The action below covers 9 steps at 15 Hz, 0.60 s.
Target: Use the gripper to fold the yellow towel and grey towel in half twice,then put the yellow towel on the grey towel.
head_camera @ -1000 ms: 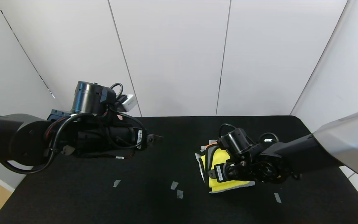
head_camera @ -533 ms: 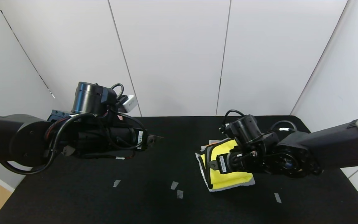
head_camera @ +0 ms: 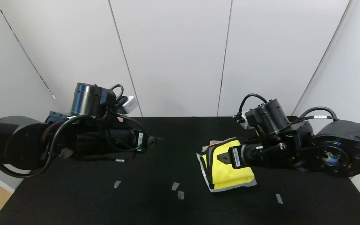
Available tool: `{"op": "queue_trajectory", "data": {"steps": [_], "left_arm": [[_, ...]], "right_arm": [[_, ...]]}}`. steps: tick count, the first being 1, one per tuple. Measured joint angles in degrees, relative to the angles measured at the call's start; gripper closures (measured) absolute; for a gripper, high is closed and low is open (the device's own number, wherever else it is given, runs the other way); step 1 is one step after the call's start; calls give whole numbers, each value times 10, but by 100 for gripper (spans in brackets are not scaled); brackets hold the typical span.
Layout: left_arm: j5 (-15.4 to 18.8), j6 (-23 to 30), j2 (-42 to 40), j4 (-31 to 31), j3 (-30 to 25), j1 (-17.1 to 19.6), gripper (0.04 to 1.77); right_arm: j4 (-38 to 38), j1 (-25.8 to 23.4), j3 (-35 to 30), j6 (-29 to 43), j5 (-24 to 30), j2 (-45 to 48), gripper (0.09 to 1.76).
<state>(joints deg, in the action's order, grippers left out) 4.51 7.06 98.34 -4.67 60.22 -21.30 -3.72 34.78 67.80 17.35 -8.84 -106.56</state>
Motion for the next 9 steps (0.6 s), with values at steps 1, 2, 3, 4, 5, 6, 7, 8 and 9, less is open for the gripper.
{"op": "queue_trajectory", "data": {"steps": [1, 2, 3, 4, 5, 6, 7, 8, 9], "left_arm": [[-2, -1, -8, 4, -4, -1, 9], [-5, -3, -21, 9, -7, -2, 9], [-8, -5, -34, 17, -9, -3, 9], [-9, -6, -50, 31, -12, -3, 9], [-10, -6, -68, 51, -14, -3, 9], [-10, -6, -87, 69, -17, -4, 9], [-10, -6, -107, 84, -21, -4, 9], [-11, -6, -129, 98, -27, -5, 9], [-11, -7, -151, 112, -34, -5, 9]], "right_arm": [[-7, -3, -5, 1, 0, 15, 14], [-9, -7, -13, 1, 0, 32, 14], [-10, -11, -23, 1, -2, 49, 14], [-11, -16, -34, 1, -9, 67, 14], [-11, -20, -48, 1, -23, 85, 14], [-11, -23, -64, 1, -40, 102, 14], [-11, -25, -85, 0, -57, 121, 14], [-11, -26, -103, 0, -68, 139, 14], [-11, -27, -121, 0, -73, 157, 14]]}}
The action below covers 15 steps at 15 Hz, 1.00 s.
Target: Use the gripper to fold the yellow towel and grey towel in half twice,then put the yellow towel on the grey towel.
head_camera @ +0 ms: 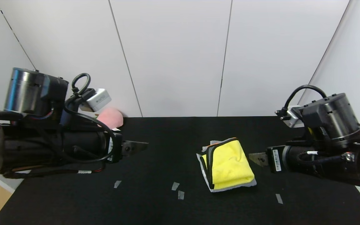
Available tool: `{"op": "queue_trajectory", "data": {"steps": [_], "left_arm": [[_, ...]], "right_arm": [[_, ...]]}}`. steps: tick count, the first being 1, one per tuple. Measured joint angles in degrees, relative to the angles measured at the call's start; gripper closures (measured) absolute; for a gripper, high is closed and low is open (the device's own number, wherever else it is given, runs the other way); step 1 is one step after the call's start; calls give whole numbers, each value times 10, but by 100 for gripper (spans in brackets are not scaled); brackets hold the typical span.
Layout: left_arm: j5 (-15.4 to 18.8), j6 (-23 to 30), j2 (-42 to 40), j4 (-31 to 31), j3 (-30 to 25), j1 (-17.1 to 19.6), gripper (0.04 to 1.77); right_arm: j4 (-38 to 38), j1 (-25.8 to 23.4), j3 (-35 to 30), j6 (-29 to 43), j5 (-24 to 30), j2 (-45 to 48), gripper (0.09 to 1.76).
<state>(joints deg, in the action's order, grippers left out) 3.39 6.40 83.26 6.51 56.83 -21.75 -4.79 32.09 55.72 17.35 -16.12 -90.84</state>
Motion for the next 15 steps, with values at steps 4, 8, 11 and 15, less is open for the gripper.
{"op": "queue_trajectory", "data": {"steps": [4, 8, 11, 15], "left_arm": [[-34, -15, -90, 39, -46, 3, 9], [-69, -34, -181, 54, -101, 3, 9], [-73, -38, -249, 108, -117, 4, 9], [-74, -38, -336, 161, -137, 5, 9]], "right_arm": [[0, -7, -56, 0, -4, 96, 14], [-36, -50, -95, -19, -4, 194, 14], [-76, -79, -118, -40, -4, 267, 14], [-139, -115, -139, -62, -6, 361, 14]]}}
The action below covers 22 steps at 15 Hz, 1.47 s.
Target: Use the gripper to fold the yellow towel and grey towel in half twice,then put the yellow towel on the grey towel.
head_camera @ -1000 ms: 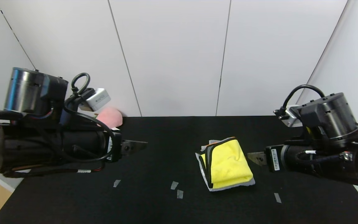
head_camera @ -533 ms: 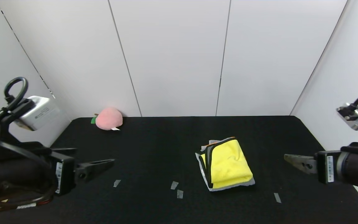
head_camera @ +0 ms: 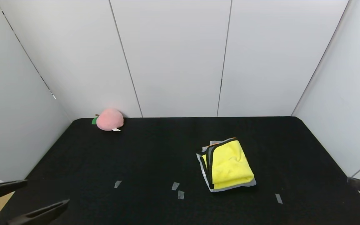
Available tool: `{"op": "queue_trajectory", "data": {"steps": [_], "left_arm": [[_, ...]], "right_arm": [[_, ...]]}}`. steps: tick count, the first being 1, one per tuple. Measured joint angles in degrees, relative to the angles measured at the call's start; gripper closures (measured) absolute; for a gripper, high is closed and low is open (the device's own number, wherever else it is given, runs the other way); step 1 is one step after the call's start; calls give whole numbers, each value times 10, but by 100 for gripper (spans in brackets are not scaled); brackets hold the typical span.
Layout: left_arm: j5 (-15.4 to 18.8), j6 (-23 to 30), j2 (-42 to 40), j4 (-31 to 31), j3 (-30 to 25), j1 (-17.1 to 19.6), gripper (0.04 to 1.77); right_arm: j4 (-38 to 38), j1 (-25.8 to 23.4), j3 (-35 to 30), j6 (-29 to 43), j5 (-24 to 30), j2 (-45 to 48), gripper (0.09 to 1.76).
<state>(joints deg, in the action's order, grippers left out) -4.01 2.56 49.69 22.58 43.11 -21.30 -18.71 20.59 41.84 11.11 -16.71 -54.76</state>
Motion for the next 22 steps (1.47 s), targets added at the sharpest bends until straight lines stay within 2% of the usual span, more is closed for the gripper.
{"op": "queue_trajectory", "data": {"steps": [2, 5, 11, 13, 17, 19, 22], "left_arm": [[-13, -21, -43, 19, -10, 4, 9], [-44, -63, -102, 28, -30, 30, 9], [-38, -67, -227, 148, -39, 66, 9], [-38, -67, -266, 193, -36, 79, 9], [1, -69, -321, 283, -1, 122, 9], [10, -72, -330, 307, 27, 130, 9], [70, -81, -338, 315, 59, 175, 9]], "right_arm": [[-23, -18, -7, -2, -1, 47, 14], [-36, -41, -28, -5, 0, 113, 14], [-141, -87, -50, -32, 6, 262, 14], [-177, -119, -48, -49, 29, 310, 14], [-252, -212, -36, -75, 113, 384, 14], [-271, -221, -28, -73, 120, 412, 14], [-273, -214, -16, -74, 120, 438, 14]]}}
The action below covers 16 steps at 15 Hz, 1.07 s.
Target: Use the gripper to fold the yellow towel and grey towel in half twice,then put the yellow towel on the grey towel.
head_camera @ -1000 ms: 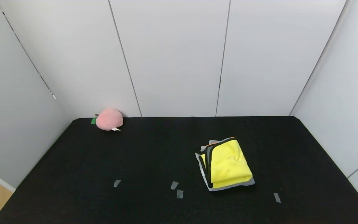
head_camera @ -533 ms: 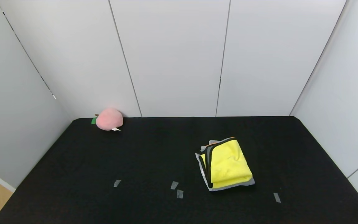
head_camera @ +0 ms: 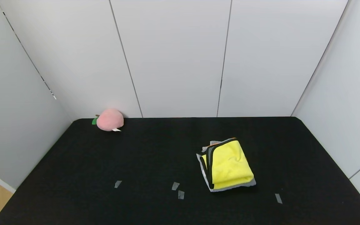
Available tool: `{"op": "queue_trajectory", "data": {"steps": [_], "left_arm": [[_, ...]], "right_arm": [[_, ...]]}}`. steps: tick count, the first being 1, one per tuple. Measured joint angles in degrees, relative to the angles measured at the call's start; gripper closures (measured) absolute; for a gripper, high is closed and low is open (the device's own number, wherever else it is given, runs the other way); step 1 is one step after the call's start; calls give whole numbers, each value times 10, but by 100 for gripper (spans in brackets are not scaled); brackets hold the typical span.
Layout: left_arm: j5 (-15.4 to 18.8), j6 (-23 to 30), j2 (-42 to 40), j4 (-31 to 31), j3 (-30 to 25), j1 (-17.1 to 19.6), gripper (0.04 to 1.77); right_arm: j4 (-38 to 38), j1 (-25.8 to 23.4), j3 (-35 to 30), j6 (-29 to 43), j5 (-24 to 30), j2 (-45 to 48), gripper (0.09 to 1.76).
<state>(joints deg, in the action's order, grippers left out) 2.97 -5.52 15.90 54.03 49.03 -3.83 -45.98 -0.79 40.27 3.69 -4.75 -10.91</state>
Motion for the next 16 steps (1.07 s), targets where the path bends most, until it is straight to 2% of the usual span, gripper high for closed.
{"op": "queue_trajectory", "data": {"steps": [1, 3, 7, 10, 12, 16], "left_arm": [[14, -8, -5, 1, 0, 17, 9], [21, -15, -24, 6, -16, 32, 9], [23, -20, -80, 10, -78, 38, 9], [23, -22, -129, -2, -133, 38, 9], [22, -15, -146, -27, -172, 39, 9], [17, 34, -158, -238, -272, 39, 9]], "right_arm": [[-7, 2, 0, 0, 0, 8, 14], [-31, 4, -4, -1, 2, 31, 14], [-51, 5, -33, 14, 0, 90, 14], [-30, 5, -60, 28, -5, 105, 14], [49, 5, -98, 28, -6, 108, 14], [296, 4, -215, 29, -8, 109, 14]]}}
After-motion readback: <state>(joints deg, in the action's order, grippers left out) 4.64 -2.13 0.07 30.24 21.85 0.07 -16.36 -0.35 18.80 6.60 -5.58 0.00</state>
